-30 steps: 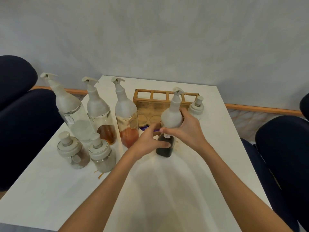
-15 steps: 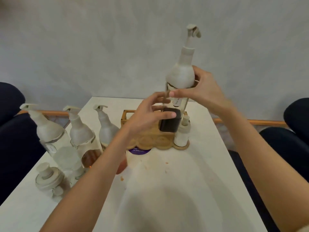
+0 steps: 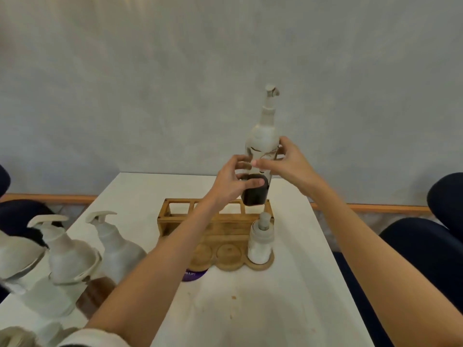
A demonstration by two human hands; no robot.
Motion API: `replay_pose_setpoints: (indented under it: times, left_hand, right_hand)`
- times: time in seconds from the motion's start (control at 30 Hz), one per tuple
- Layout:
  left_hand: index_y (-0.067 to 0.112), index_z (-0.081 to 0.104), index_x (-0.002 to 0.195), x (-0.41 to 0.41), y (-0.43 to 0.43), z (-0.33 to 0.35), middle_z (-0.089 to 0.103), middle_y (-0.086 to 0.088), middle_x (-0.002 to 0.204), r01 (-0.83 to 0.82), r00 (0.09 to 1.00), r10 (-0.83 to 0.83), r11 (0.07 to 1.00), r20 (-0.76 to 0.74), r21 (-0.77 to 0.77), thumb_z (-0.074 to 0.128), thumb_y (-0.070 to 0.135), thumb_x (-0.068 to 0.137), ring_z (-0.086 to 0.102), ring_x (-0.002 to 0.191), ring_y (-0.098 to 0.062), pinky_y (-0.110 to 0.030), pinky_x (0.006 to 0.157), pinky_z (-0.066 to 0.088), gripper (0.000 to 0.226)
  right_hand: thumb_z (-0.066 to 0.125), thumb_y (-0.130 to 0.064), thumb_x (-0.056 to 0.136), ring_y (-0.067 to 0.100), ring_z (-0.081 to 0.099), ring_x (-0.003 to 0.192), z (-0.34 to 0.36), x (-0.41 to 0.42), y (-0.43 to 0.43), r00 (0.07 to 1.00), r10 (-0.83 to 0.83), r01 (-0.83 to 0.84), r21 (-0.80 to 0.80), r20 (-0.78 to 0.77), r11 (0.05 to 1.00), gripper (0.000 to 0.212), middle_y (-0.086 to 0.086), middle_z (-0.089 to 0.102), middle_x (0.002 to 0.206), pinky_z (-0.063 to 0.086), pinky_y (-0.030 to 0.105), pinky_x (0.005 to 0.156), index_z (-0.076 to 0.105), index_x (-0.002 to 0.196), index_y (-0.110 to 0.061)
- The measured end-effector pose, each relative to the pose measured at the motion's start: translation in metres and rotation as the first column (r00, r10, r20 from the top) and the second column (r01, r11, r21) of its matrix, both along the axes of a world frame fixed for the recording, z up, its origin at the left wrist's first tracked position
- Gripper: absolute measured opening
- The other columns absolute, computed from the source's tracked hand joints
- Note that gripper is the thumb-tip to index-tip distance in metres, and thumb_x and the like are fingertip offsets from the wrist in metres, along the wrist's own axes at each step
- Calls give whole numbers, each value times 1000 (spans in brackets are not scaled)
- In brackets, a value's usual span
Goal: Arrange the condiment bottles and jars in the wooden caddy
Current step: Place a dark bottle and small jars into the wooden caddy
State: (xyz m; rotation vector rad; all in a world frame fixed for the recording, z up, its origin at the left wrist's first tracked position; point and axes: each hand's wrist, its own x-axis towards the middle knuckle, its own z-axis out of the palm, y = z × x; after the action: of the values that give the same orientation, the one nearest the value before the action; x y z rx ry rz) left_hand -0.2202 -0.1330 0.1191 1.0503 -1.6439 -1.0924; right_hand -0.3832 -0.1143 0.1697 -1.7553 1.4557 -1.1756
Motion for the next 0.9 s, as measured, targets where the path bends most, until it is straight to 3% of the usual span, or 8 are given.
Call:
replay_pose_setpoints:
  times: [0.1, 0.27, 0.43, 0.6, 0.77, 0.9]
  left_hand:
    - [22, 45, 133, -6, -22, -18, 56, 4, 126, 43, 998, -46, 998, 47, 54, 82, 20, 77, 59, 101, -6, -17, 80, 49, 67]
    - [19, 43, 134, -16, -47, -37, 54, 6, 126, 89, 990, -100, 990, 95, 113, 79, 17, 81, 51, 114, -10, -11, 83, 42, 65]
    - [17, 43, 137, -20, -64, -61, 53, -2, 137, 96, 989, -114, 980, 98, 172, 81, 15, 79, 49, 126, -15, -35, 107, 43, 69]
    - [19, 42, 138, -19, -71, -62, 52, -3, 138, 125, 984, -147, 972, 99, 199, 81, 15, 78, 53, 125, -20, -36, 100, 49, 71]
    - [18, 38, 140, -17, -71, -62, 51, 0, 137, 129, 978, -158, 972, 137, 195, 79, 11, 80, 54, 122, -19, -19, 82, 51, 73]
    - [16, 38, 140, -15, -72, -65, 51, 0, 135, 127, 967, -162, 976, 197, 177, 79, 10, 80, 50, 123, -13, -13, 80, 49, 73]
  right_hand:
    - [85, -41, 68, 21, 60, 110, -22, -10, -21, 1000, -29, 29, 46, -5, 999, 75, 1, 60, 123, 55, 44, 91, 46, 129, -21]
    - [84, -39, 70, 23, 60, 111, -46, -21, -40, 998, -59, 60, 60, -5, 996, 76, 3, 60, 128, 54, 45, 93, 45, 133, -19]
    - [81, -34, 76, 26, 60, 115, -65, -30, -51, 1000, -21, 20, 117, 9, 993, 70, 5, 59, 131, 53, 48, 95, 46, 135, -19]
    - [80, -33, 77, 27, 62, 113, -70, -34, -56, 999, -16, 12, 114, 40, 993, 69, 5, 60, 131, 55, 49, 93, 46, 136, -19]
    - [82, -37, 74, 25, 63, 110, -75, -33, -54, 999, -13, 9, 101, 44, 995, 71, 2, 61, 129, 55, 47, 93, 47, 134, -22]
    - [83, -38, 72, 23, 65, 105, -80, -33, -53, 999, 0, -6, 120, 51, 993, 71, 2, 62, 126, 58, 46, 87, 48, 132, -24]
